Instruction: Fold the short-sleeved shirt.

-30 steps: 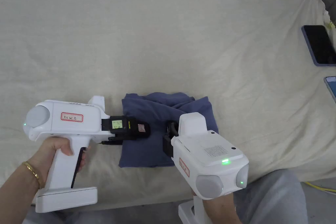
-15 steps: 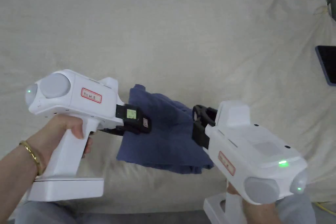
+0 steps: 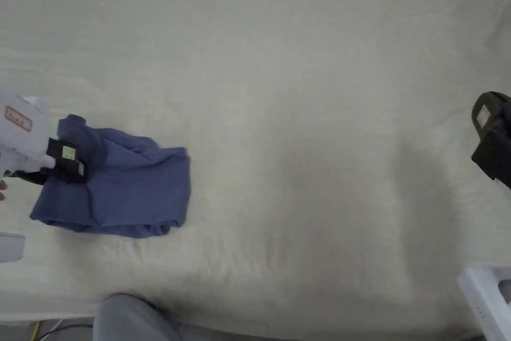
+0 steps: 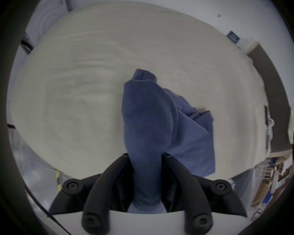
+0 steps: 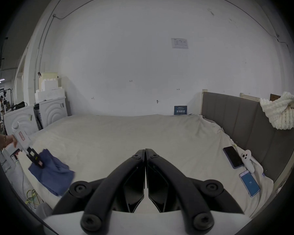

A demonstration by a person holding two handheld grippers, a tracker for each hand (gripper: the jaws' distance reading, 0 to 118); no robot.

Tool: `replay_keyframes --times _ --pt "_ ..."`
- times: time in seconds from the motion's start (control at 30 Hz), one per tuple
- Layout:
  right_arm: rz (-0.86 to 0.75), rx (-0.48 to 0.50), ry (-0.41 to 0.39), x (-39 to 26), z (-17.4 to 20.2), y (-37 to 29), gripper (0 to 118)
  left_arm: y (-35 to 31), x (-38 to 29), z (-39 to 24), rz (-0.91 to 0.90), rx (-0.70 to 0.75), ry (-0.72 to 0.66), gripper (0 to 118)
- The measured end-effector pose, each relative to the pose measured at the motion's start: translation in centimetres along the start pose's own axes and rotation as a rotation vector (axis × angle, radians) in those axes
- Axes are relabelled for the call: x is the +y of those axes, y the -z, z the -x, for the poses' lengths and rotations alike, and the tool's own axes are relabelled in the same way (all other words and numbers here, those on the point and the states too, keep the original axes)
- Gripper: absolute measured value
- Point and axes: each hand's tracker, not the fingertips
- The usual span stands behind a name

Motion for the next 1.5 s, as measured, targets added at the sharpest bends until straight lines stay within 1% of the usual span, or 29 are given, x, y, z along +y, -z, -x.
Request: replay_keyframes --times 0.03,0.1,0.17,0.23,0.3,0.33,0.43,0.47,0.5,0.6,0.63,0.7,0.83,0.87,0.9,0.93,0.97,1.0,1.07,1.1,1.13,1.17,1.2,1.27,1.33,1.5 --pt "0.005 -0.027 0.006 -0.1 -0.1 0.1 0 0.3 0.4 1.3 0.003 0.042 -0.02 18" --pt "0.022 -0.053 0.026 -0.4 -0.5 0.3 0 1.1 1.1 3.6 -0.014 0.112 -0.043 18" --pt "0.037 -0.076 0.04 -0.5 -0.6 0.4 0 1.9 1.9 5.4 -0.04 0.218 -0.069 19" --pt "0.048 -0.091 0.037 -0.6 -0.7 0.5 0 2.8 2.5 6.7 -0.07 0.32 -0.06 20" --pt "0.058 -0.105 0.029 -0.6 -0.7 0.6 0 3.6 3.0 7.7 -0.076 0.386 -0.045 22" --pt "0.061 -0.111 0.028 -0.6 -0.7 0.6 0 4.0 3.0 8.2 -0.078 0.415 -0.05 28" --pt "0.067 -0.118 0.031 -0.5 -0.7 0.7 0 4.6 3.1 9.2 -0.09 0.486 -0.032 54" --pt "0.069 -0.12 0.028 -0.5 -0.7 0.7 0 4.4 3.0 9.2 -0.1 0.504 -0.022 66" --pt "0.069 -0.121 0.026 -0.4 -0.6 0.6 0 4.2 2.9 9.3 -0.118 0.553 -0.017 79" --pt "0.065 -0.113 0.022 -0.2 -0.8 0.5 0 2.3 2.5 8.8 -0.215 0.628 0.025 110" --pt "0.063 -0.11 0.018 -0.1 -0.9 0.4 0 1.3 2.4 8.4 -0.254 0.629 0.039 112" --pt "0.054 -0.104 0.015 0.1 -1.1 0.3 0 -1.1 2.1 6.9 -0.375 0.613 0.068 112" --pt "0.032 -0.085 0.011 0.5 -1.3 0.2 0 -6.6 1.0 1.4 -0.655 0.551 0.123 112" --pt "0.026 -0.08 0.005 0.7 -1.3 0.2 0 -7.9 0.7 -0.4 -0.714 0.521 0.132 111" --pt "0.02 -0.075 -0.001 0.9 -1.4 0.1 0 -8.8 0.3 -1.9 -0.769 0.497 0.129 107" --pt "0.013 -0.069 -0.007 0.7 -1.0 0.3 0 -9.8 -0.2 -3.7 -0.823 0.472 0.123 99" --pt "0.006 -0.062 -0.011 0.8 -1.0 0.2 0 -10.7 -0.8 -5.6 -0.894 0.422 0.119 88" --pt "0.001 -0.055 -0.013 1.0 -1.0 0.0 0 -11.5 -1.3 -7.4 -0.945 0.386 0.114 74" --pt "-0.014 -0.044 -0.022 2.3 -1.6 -0.3 0 -12.6 -2.6 -10.9 -1.03 0.311 0.103 54" --pt "-0.02 -0.04 -0.026 2.6 -1.7 -0.4 0 -13.0 -3.3 -12.5 -1.054 0.272 0.102 35" --pt "-0.026 -0.033 -0.03 2.7 -1.7 -0.6 0 -13.2 -3.8 -14.3 -1.076 0.234 0.107 20" --pt "-0.031 -0.031 -0.032 2.8 -1.8 -0.8 0 -13.5 -4.5 -15.8 -1.108 0.197 0.102 9" --pt "-0.036 -0.027 -0.033 3.0 -1.9 -0.9 0 -13.6 -5.2 -17.1 -1.13 0.162 0.103 4" --pt "-0.043 -0.02 -0.034 3.1 -2.0 -1.1 0 -13.8 -6.4 -19.8 -1.168 0.114 0.118 3" --pt "-0.05 -0.017 -0.034 3.1 -2.1 -1.2 0 -13.6 -7.6 -22.0 -1.199 0.092 0.149 0" --pt "-0.063 -0.019 -0.027 2.3 -1.9 -1.7 0 -12.8 -10.6 -25.6 -1.246 0.052 0.195 0"
